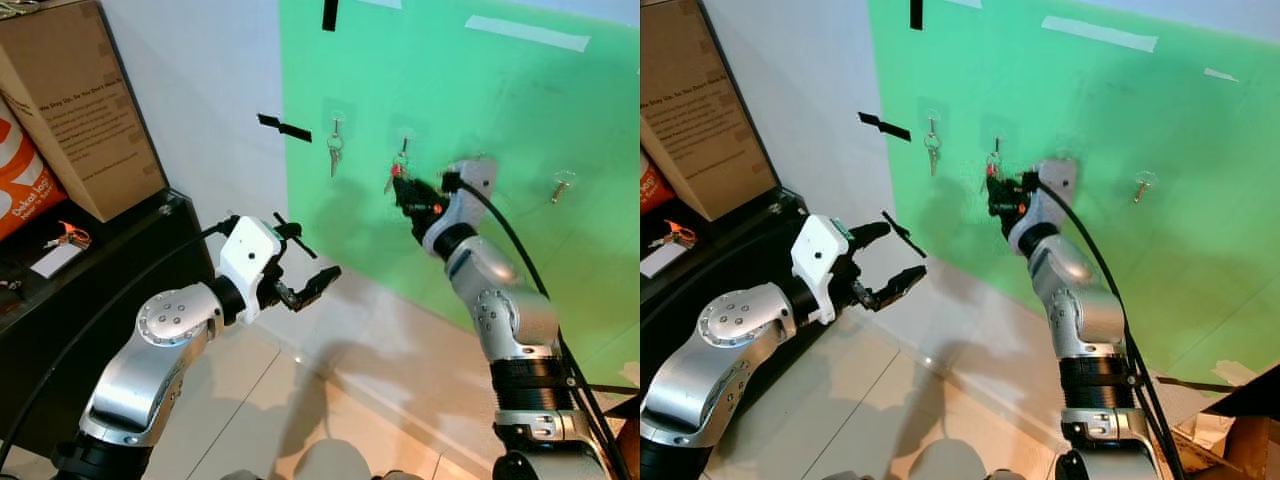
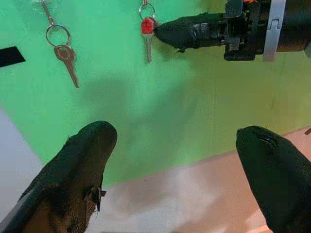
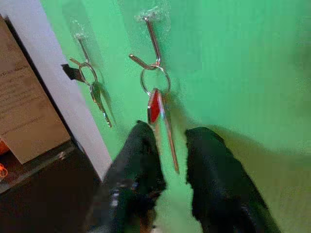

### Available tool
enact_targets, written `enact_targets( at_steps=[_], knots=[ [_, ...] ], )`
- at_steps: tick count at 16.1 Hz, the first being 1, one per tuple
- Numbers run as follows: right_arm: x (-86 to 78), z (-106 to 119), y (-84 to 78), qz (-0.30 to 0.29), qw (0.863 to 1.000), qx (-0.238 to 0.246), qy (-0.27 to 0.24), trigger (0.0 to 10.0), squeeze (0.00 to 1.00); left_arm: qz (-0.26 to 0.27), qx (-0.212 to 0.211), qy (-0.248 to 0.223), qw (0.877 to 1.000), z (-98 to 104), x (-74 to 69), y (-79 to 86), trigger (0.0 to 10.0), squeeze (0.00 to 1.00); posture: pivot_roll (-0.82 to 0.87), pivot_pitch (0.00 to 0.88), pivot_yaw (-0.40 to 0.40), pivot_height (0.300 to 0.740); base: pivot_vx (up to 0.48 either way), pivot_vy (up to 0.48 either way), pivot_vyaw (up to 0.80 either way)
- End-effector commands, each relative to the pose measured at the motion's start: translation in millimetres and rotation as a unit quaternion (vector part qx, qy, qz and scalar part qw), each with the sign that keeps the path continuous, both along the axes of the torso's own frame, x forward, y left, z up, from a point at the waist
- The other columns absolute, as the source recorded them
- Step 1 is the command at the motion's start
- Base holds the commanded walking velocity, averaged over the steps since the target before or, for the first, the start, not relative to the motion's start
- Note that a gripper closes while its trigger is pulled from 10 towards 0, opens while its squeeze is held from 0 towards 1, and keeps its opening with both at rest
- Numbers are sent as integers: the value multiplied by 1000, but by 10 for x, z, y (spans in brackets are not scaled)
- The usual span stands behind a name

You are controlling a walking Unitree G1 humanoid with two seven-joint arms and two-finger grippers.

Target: Hang keys on a hook

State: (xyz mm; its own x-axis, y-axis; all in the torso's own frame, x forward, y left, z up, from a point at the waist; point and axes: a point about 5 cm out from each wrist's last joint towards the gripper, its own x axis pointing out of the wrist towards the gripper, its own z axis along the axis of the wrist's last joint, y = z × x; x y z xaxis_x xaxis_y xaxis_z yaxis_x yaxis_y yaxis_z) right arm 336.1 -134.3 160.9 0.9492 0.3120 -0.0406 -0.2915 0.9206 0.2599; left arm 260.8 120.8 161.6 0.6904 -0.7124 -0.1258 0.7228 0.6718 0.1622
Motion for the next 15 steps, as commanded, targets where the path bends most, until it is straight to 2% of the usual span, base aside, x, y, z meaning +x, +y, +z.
enact_targets(
  at_steps=[1, 4, 5, 7, 8, 9, 10, 12, 13, 15],
  knots=[
    [-19, 11, -26, -4, 1000, 4, -9, 10000, 1000, -2, -1, -14, 1000, 69, 7, -11, 10000, 0, -44, 0, 12, 740, 0, 0, 0],
    [-125, -76, -41, 11, 1000, -17, -2, 10000, 1000, 2, -3, -14, 1000, 65, 7, -5, 10000, 0, -45, 0, 9, 740, 0, 0, 0],
    [-208, -120, -51, 26, 999, -26, -3, 10000, 1000, 12, -3, -15, 1000, 52, 4, 10, 10000, 0, -48, 0, 5, 740, 0, 0, 0],
    [-464, -287, -114, 38, 997, -58, 14, 10000, 1000, 83, -1, -15, 996, -55, 25, 144, 10000, 0, -57, 0, 9, 740, 0, 0, 0],
    [-613, -362, -124, 43, 996, -75, 19, 10000, 1000, 144, 7, -11, 989, -142, 42, 269, 10000, 0, -66, 0, 11, 740, 0, 0, 800],
    [-761, -402, -130, 40, 993, -115, 7, 10000, 1000, 194, 23, -13, 981, -248, 0, 372, 10000, 0, -67, 0, 4, 740, 0, 0, 800],
    [-824, -424, -148, 22, 990, -138, 1, 10000, 1000, 218, 33, -16, 975, -313, -33, 414, 10000, 0, -67, 0, 2, 740, 0, 0, 800],
    [-875, -499, -172, 9, 991, -129, 21, 10000, 1000, 254, 33, -22, 966, -362, -35, 463, 10000, 0, -60, 0, -12, 740, 0, 0, 800],
    [-891, -538, -179, -1, 992, -125, 33, 10000, 1000, 271, 46, -39, 961, -384, -30, 487, 10000, 0, -58, 0, -14, 740, 0, 0, 800],
    [-911, -565, -171, -8, 991, -126, 42, 10000, 1000, 281, 47, -47, 957, -408, -39, 491, 10000, 0, -61, 0, -13, 740, 0, 0, 800]
  ],
)
